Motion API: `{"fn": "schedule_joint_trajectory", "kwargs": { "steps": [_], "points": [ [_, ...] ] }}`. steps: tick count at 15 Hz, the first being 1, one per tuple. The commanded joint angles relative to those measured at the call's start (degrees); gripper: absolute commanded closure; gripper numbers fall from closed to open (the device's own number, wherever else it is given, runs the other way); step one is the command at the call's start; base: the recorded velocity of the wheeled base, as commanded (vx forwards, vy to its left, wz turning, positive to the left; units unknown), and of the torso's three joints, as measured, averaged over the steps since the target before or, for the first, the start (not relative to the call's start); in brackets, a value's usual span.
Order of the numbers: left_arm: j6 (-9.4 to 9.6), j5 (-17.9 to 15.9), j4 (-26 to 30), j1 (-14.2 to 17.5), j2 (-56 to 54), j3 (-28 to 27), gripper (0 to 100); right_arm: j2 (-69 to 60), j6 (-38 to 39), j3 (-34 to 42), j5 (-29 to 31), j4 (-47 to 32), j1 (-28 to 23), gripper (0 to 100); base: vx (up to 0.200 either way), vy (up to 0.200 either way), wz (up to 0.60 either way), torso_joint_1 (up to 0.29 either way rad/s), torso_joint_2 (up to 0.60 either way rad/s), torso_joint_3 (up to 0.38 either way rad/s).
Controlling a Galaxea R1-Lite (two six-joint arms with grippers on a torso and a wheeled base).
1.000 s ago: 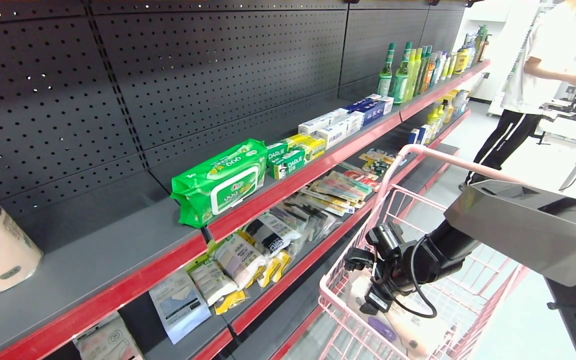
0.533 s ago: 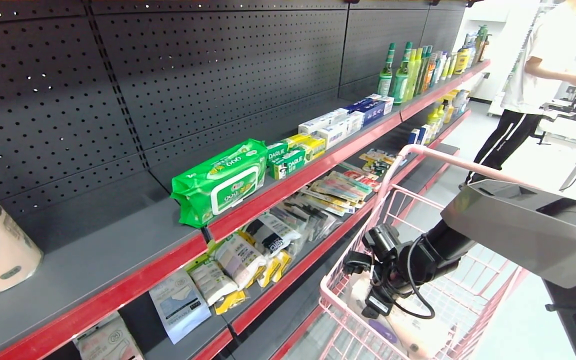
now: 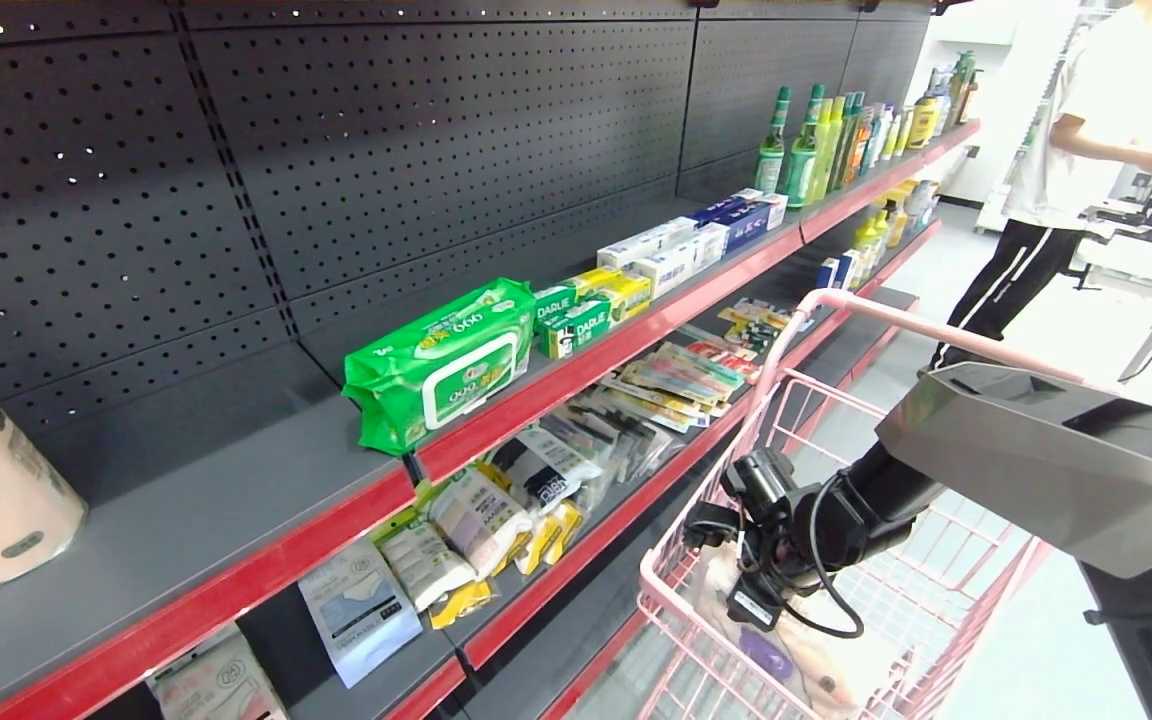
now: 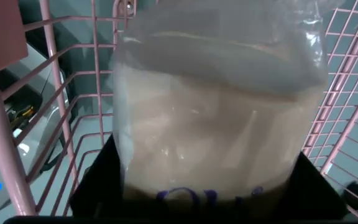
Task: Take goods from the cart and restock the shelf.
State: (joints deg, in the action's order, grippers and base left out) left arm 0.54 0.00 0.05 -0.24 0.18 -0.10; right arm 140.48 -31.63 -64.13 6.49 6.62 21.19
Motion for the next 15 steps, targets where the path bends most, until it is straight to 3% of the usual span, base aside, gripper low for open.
{"fn": "schedule_joint_trajectory", "kwargs": {
  "steps": [1,5,15],
  "points": [
    [-0.01,0.0,0.0,0.0,0.0,0.0,0,0.3,0.5,0.3,0.1,0.1,0.0,100,0.0,0.0,0.0,0.0,0.0,0.0],
    [-0.01,0.0,0.0,0.0,0.0,0.0,0,-7.8,10.5,2.1,0.5,-0.6,1.3,100,0.0,0.0,0.0,0.0,0.0,0.0],
    [-0.01,0.0,0.0,0.0,0.1,0.0,0,-36.1,11.1,12.0,3.6,-0.6,-2.6,100,0.0,0.0,0.0,0.0,0.0,0.0]
  ]
}}
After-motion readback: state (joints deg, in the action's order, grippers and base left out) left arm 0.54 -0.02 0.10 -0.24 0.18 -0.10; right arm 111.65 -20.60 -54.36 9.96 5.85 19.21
